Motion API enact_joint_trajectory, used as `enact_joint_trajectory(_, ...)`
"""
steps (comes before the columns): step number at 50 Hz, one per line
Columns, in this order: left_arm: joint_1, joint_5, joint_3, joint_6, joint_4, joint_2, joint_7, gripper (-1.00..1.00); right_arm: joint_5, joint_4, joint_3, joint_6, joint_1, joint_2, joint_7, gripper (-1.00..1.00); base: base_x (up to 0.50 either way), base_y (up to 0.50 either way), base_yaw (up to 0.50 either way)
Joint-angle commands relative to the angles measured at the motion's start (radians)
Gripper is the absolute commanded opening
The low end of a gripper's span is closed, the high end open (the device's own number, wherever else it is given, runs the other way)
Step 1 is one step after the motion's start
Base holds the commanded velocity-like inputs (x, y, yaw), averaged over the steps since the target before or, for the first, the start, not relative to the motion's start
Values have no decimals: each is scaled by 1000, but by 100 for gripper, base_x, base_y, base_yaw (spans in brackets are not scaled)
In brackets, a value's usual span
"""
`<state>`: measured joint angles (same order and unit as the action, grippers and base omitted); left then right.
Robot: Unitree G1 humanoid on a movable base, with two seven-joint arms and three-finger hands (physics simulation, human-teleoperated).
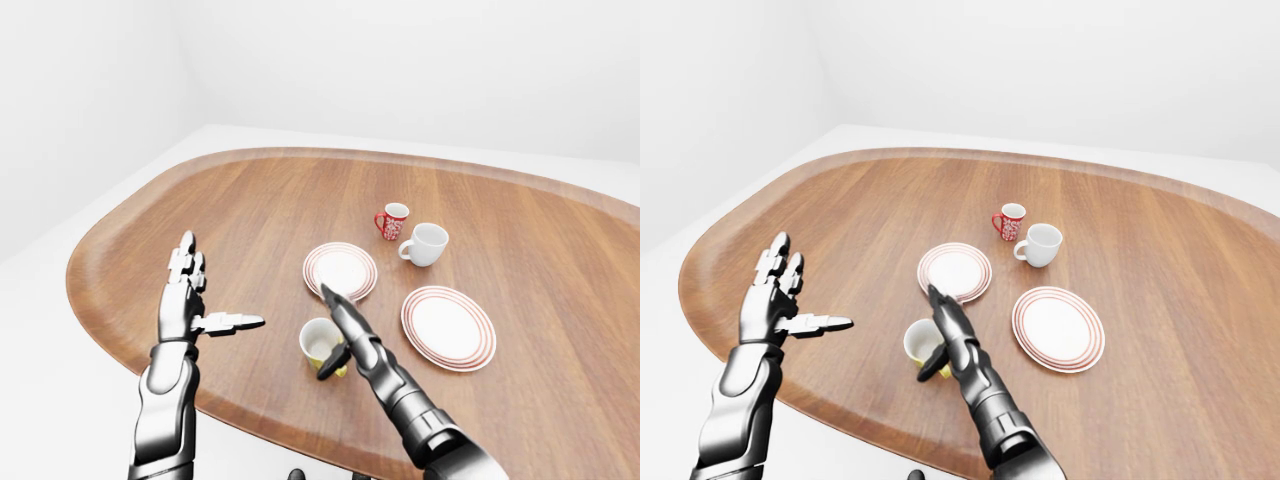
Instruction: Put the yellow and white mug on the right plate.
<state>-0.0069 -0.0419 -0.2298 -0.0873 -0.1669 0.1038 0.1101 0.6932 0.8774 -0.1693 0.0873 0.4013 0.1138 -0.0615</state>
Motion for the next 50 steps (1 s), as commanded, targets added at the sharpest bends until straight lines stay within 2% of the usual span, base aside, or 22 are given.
enact_joint_trajectory(1,0,1,2,0,1,0,-1,100,5,45,4,0,12,-1,-16,100,0,0,0)
enact_joint_trajectory(19,-2,1,3,0,9,0,-1,100,3,67,5,0,14,0,-14,100,0,0,0)
enact_joint_trajectory(20,-2,1,3,0,11,0,-1,100,5,66,4,0,13,-1,-13,67,0,0,0)
enact_joint_trajectory(22,-2,2,4,0,13,0,-2,100,7,66,3,0,12,-2,-13,-100,0,0,0)
enact_joint_trajectory(41,-1,1,2,0,13,1,-2,100,-6,-10,14,0,6,-11,-1,-100,0,0,0)
enact_joint_trajectory(50,-3,0,1,0,10,1,-3,100,-33,-110,35,0,9,-37,41,-100,0,0,0)
